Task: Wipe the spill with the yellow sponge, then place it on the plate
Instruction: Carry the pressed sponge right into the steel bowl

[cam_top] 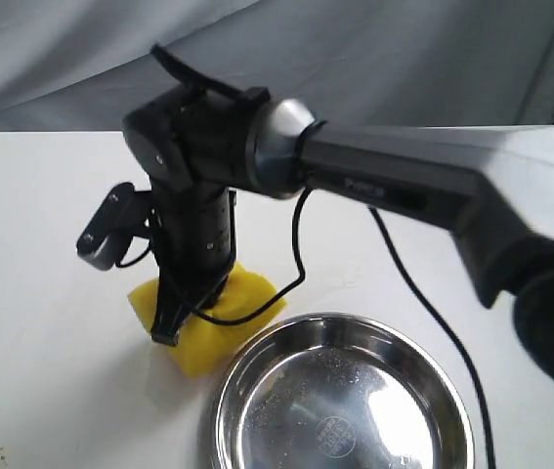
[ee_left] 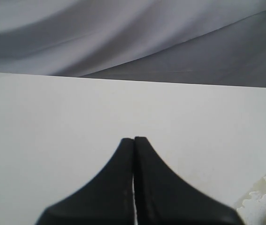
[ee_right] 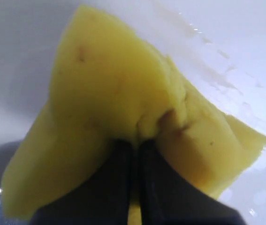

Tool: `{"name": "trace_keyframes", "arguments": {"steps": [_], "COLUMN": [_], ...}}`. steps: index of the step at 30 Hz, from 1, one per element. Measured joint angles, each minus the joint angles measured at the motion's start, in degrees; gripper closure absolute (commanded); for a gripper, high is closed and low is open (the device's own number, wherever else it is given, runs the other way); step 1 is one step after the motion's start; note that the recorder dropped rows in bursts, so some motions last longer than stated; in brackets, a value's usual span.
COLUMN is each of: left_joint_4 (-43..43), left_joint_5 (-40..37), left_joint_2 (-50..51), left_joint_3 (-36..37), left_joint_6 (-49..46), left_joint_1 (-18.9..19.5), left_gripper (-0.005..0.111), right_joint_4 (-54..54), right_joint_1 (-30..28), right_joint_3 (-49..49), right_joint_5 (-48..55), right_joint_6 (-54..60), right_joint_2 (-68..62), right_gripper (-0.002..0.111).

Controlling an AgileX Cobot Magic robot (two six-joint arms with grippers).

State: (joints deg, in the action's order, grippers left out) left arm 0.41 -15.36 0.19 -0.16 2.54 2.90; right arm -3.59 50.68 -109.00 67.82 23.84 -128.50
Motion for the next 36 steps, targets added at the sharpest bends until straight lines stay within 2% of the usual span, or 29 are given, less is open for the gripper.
{"name": "trace_keyframes", "arguments": {"steps": [6, 9, 15, 22, 30, 33, 36], "left_joint_4": [0.0, 0.0, 0.0, 0.0, 0.0, 0.0, 0.0], "left_joint_5": [0.0, 0.0, 0.0, 0.0, 0.0, 0.0, 0.0], "left_joint_2": [0.0, 0.0, 0.0, 0.0, 0.0, 0.0, 0.0], "left_joint_3": [0.0, 0.0, 0.0, 0.0, 0.0, 0.0, 0.0], "left_joint_6": [0.0, 0.0, 0.0, 0.0, 0.0, 0.0, 0.0], "left_joint_1": [0.0, 0.0, 0.0, 0.0, 0.0, 0.0, 0.0], "left_gripper": [0.107, 0.107, 0.107, 0.107, 0.107, 0.107, 0.107], "right_joint_4": [-2.9, -2.1, 1.2, 8.4, 14.1, 14.5, 15.1], "right_joint_1": [-1.2, -2.4, -5.6, -10.5, -10.5, -10.5, -10.5], "right_joint_3": [0.5, 4.0, 20.1, 42.2, 52.6, 54.2, 54.5], "right_joint_5": [1.4, 1.5, 0.8, -11.2, -19.1, -22.7, -23.7], "right_joint_6": [-5.9, -6.8, -7.1, -5.7, -4.8, -5.8, -7.3], "right_joint_2": [8.5, 12.6, 20.3, 27.8, 29.8, 29.8, 29.8], "right_gripper": [0.108, 0.108, 0.108, 0.108, 0.108, 0.103, 0.09]}}
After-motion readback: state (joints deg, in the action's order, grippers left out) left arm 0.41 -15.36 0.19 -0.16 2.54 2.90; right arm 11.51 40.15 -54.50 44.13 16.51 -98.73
